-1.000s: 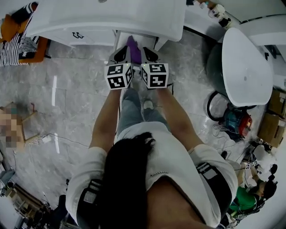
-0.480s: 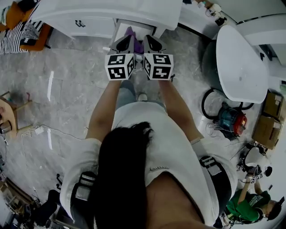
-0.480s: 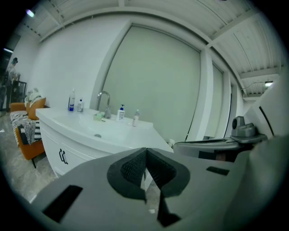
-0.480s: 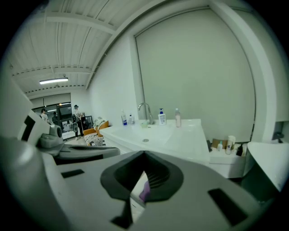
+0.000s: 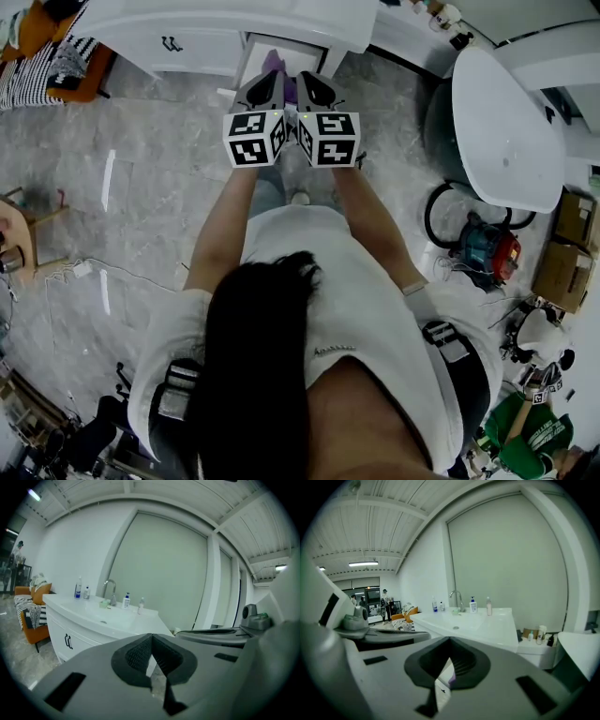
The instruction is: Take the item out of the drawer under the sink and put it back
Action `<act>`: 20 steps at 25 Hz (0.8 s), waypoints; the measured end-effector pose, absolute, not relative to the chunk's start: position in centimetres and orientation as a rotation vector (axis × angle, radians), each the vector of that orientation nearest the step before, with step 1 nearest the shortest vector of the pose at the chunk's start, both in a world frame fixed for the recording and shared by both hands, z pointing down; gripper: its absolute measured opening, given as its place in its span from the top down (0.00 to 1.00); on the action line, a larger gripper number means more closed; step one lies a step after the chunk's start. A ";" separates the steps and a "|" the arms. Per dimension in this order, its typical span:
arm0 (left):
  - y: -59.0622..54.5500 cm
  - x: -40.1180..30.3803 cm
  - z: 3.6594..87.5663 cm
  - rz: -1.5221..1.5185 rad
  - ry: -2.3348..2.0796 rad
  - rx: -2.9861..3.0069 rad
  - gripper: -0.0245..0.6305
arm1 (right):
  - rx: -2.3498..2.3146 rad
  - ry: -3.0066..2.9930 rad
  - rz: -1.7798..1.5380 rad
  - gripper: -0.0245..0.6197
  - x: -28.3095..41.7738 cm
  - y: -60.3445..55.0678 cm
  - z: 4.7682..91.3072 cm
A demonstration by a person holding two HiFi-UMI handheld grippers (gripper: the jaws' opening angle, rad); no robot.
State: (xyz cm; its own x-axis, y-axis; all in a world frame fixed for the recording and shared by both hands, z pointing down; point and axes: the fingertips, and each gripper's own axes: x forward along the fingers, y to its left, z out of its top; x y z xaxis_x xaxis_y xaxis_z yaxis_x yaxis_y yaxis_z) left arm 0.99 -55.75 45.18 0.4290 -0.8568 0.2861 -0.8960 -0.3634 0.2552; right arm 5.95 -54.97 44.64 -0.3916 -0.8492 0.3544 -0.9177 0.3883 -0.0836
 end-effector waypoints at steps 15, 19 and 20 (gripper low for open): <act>-54.7 -0.6 45.5 0.178 -1.524 2.319 0.96 | 1.539 -2.389 0.383 0.94 4.9 -54.2 45.2; -54.5 -0.7 45.7 0.190 -1.522 2.322 0.96 | 1.526 -2.396 0.385 0.94 4.6 -54.0 45.3; -54.4 -0.8 45.8 0.198 -1.522 2.322 0.96 | 1.524 -2.395 0.386 0.94 4.5 -53.9 45.4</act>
State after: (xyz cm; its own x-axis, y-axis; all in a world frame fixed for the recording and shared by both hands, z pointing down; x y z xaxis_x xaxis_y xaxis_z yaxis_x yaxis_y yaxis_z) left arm -0.76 -54.40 45.79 0.4111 -0.8586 0.3062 -0.9083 -0.3575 0.2170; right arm 4.50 -53.86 45.42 -0.4067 -0.8358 0.3689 -0.9093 0.4091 -0.0756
